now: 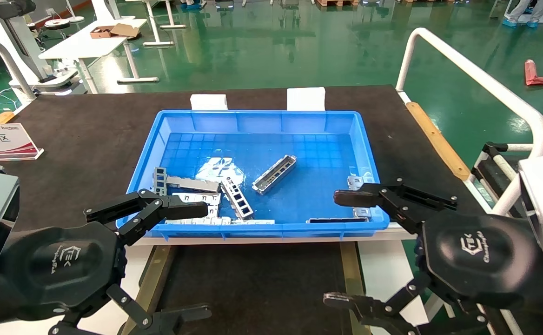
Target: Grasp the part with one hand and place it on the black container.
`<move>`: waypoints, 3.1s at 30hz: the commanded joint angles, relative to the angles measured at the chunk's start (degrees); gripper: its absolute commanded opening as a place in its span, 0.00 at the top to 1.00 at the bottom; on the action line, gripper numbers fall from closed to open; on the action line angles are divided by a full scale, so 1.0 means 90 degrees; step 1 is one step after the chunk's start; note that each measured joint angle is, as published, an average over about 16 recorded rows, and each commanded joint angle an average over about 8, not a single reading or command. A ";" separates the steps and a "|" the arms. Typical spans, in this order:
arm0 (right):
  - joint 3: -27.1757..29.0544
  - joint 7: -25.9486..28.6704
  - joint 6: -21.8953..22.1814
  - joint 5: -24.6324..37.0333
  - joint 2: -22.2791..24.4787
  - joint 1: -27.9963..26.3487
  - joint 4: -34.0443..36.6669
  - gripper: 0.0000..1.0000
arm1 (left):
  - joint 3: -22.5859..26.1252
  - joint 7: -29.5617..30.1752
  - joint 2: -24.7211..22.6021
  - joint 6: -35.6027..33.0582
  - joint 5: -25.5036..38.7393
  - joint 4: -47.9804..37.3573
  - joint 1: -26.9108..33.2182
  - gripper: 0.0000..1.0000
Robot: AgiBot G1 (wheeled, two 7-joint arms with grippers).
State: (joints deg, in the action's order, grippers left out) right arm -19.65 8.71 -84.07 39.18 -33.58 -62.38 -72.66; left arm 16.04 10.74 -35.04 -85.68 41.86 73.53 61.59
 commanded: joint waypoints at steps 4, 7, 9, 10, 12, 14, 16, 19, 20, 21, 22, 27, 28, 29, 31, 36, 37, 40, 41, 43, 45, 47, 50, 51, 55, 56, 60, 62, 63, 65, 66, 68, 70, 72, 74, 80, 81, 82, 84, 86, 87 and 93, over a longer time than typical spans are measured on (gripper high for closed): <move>0.0077 0.0043 -0.0034 0.0057 -0.0030 0.0017 -0.0019 0.00 | -0.0001 0.0001 0.0001 -0.0001 0.0000 0.0002 -0.0001 0.00; 0.0123 0.0069 -0.0055 0.0091 -0.0049 0.0028 -0.0031 0.00 | -0.0001 0.0001 0.0002 -0.0001 0.0000 0.0003 -0.0002 0.00; 0.0153 0.0086 -0.0068 0.0113 -0.0061 0.0034 -0.0039 0.00 | -0.0002 0.0001 0.0002 -0.0001 0.0000 0.0004 -0.0002 0.00; 0.0169 0.0094 -0.0075 0.0125 -0.0067 0.0038 -0.0043 0.00 | -0.0002 0.0001 0.0002 -0.0001 0.0000 0.0005 -0.0002 0.00; 0.0199 0.0112 -0.0089 0.0147 -0.0079 0.0045 -0.0050 0.00 | -0.0002 0.0001 0.0002 -0.0002 0.0000 0.0004 -0.0002 0.00; 0.0230 0.0129 -0.0103 0.0170 -0.0091 0.0052 -0.0058 0.00 | -0.0001 0.0000 0.0002 -0.0002 0.0000 0.0004 -0.0002 0.00; 0.0261 0.0146 -0.0116 0.0193 -0.0104 0.0059 -0.0066 0.00 | 0.0000 0.0000 0.0002 -0.0002 0.0000 0.0003 -0.0001 0.00; 0.0306 0.0172 -0.0137 0.0226 -0.0122 0.0069 -0.0077 0.00 | 0.0002 -0.0002 0.0002 -0.0003 -0.0001 0.0001 0.0000 0.00; 0.0321 0.0180 -0.0144 0.0237 -0.0128 0.0072 -0.0081 0.00 | 0.0002 -0.0002 0.0003 -0.0003 -0.0001 0.0001 0.0000 0.00; 0.0337 0.0189 -0.0150 0.0249 -0.0134 0.0076 -0.0085 0.00 | 0.0003 -0.0002 0.0003 -0.0003 -0.0002 0.0000 0.0001 0.00; 0.0352 0.0197 -0.0157 0.0260 -0.0140 0.0079 -0.0089 0.00 | 0.0004 -0.0003 0.0003 -0.0003 -0.0002 0.0000 0.0001 0.00; 0.0405 0.0228 -0.0179 0.0296 -0.0159 0.0090 -0.0099 0.00 | 0.0002 -0.0003 -0.0002 0.0002 0.0001 0.0001 0.0004 0.00; 0.0410 0.0231 -0.0181 0.0299 -0.0161 0.0091 -0.0099 0.00 | 0.0003 -0.0005 -0.0007 0.0007 0.0006 0.0000 0.0008 0.00; 0.0413 0.0233 -0.0182 0.0300 -0.0162 0.0091 -0.0099 0.00 | 0.0004 -0.0007 -0.0014 0.0014 0.0013 -0.0002 0.0014 0.00; 0.0416 0.0235 -0.0183 0.0301 -0.0162 0.0091 -0.0097 0.00 | 0.0011 -0.0011 -0.0031 0.0039 0.0041 -0.0009 0.0036 0.00; 0.0413 0.0233 -0.0184 0.0299 -0.0162 0.0089 -0.0095 0.00 | 0.0057 -0.0009 -0.0101 0.0194 0.0214 -0.0038 0.0134 0.00; 0.0412 0.0233 -0.0184 0.0299 -0.0162 0.0089 -0.0094 0.00 | 0.0073 -0.0005 -0.0121 0.0247 0.0270 -0.0044 0.0158 0.00; 0.0411 0.0232 -0.0183 0.0298 -0.0161 0.0088 -0.0094 0.00 | 0.0133 0.0016 -0.0209 0.0433 0.0459 -0.0062 0.0233 0.00; 0.0410 0.0232 -0.0183 0.0298 -0.0161 0.0088 -0.0094 0.00 | 0.0158 0.0024 -0.0247 0.0502 0.0530 -0.0072 0.0261 0.00; 0.0409 0.0231 -0.0183 0.0297 -0.0161 0.0088 -0.0094 0.00 | 0.0217 0.0046 -0.0345 0.0640 0.0676 -0.0100 0.0329 0.00; 0.0408 0.0231 -0.0183 0.0297 -0.0160 0.0088 -0.0094 0.00 | 0.0284 0.0071 -0.0460 0.0765 0.0816 -0.0148 0.0410 0.00; 0.0407 0.0230 -0.0182 0.0296 -0.0160 0.0087 -0.0093 0.00 | 0.0356 0.0081 -0.0586 0.0891 0.0975 -0.0210 0.0506 0.00; 0.0406 0.0230 -0.0182 0.0295 -0.0159 0.0087 -0.0093 0.00 | 0.0476 0.0058 -0.0802 0.1101 0.1251 -0.0308 0.0651 0.00; 0.0405 0.0229 -0.0181 0.0294 -0.0159 0.0087 -0.0093 0.00 | 0.0518 0.0047 -0.0878 0.1175 0.1348 -0.0342 0.0697 0.00; 0.0403 0.0228 -0.0181 0.0293 -0.0158 0.0086 -0.0093 0.00 | 0.0691 -0.0018 -0.1188 0.1492 0.1754 -0.0469 0.0860 0.00; 0.0403 0.0228 -0.0180 0.0293 -0.0158 0.0086 -0.0093 0.00 | 0.0731 -0.0029 -0.1265 0.1567 0.1844 -0.0503 0.0895 0.00; 0.0401 0.0227 -0.0180 0.0291 -0.0157 0.0086 -0.0093 0.00 | 0.0886 -0.0060 -0.1570 0.1884 0.2197 -0.0651 0.1030 0.00; 0.0400 0.0227 -0.0179 0.0291 -0.0157 0.0086 -0.0093 0.00 | 0.0957 -0.0065 -0.1726 0.2040 0.2351 -0.0746 0.1093 0.00; 0.0399 0.0226 -0.0179 0.0290 -0.0157 0.0086 -0.0093 0.00 | 0.0992 -0.0071 -0.1808 0.2120 0.2426 -0.0804 0.1127 0.00; 0.0398 0.0226 -0.0178 0.0290 -0.0156 0.0085 -0.0093 0.00 | 0.1059 -0.0095 -0.1981 0.2284 0.2576 -0.0943 0.1197 0.00; 0.0398 0.0226 -0.0178 0.0289 -0.0156 0.0085 -0.0093 0.00 | 0.1092 -0.0115 -0.2071 0.2366 0.2652 -0.1026 0.1234 0.00; 0.0397 0.0225 -0.0178 0.0289 -0.0156 0.0085 -0.0093 0.00 | 0.1158 -0.0167 -0.2256 0.2533 0.2804 -0.1217 0.1310 0.00; 0.0396 0.0225 -0.0177 0.0288 -0.0155 0.0085 -0.0093 0.00 | 0.1227 -0.0243 -0.2452 0.2700 0.2961 -0.1452 0.1394 0.00; 0.0395 0.0224 -0.0177 0.0287 -0.0155 0.0085 -0.0093 0.00 | 0.1295 -0.0333 -0.2660 0.2867 0.3114 -0.1731 0.1485 0.00; 0.0394 0.0224 -0.0177 0.0287 -0.0154 0.0084 -0.0093 0.00 | 0.1354 -0.0426 -0.2872 0.3022 0.3245 -0.2044 0.1584 0.00; 0.0391 0.0222 -0.0175 0.0285 -0.0153 0.0084 -0.0093 0.00 | 0.1486 -0.0752 -0.3528 0.3444 0.3534 -0.3160 0.1931 0.00; 0.0391 0.0222 -0.0175 0.0284 -0.0153 0.0084 -0.0093 0.00 | 0.1501 -0.0812 -0.3636 0.3516 0.3571 -0.3359 0.1990 0.00; 0.0390 0.0222 -0.0175 0.0284 -0.0153 0.0084 -0.0093 0.00 | 0.1513 -0.0872 -0.3738 0.3589 0.3603 -0.3551 0.2043 0.00; 0.0389 0.0221 -0.0174 0.0284 -0.0152 0.0083 -0.0093 0.00 | 0.1529 -0.1002 -0.3942 0.3750 0.3662 -0.3936 0.2144 0.00; 0.0388 0.0221 -0.0174 0.0283 -0.0152 0.0083 -0.0093 0.00 | 0.1531 -0.1141 -0.4136 0.3936 0.3704 -0.4311 0.2230 0.00; 0.0388 0.0221 -0.0174 0.0283 -0.0152 0.0083 -0.0093 0.00 | 0.1529 -0.1213 -0.4231 0.4034 0.3721 -0.4498 0.2270 0.00; 0.0385 0.0219 -0.0173 0.0281 -0.0151 0.0083 -0.0093 0.00 | 0.1533 -0.1589 -0.4660 0.4517 0.3702 -0.5461 0.2462 0.00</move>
State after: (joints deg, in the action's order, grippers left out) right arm -16.19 10.69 -85.62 41.70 -34.93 -61.64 -73.50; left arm 30.28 -3.05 -76.34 -45.45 74.72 25.58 83.44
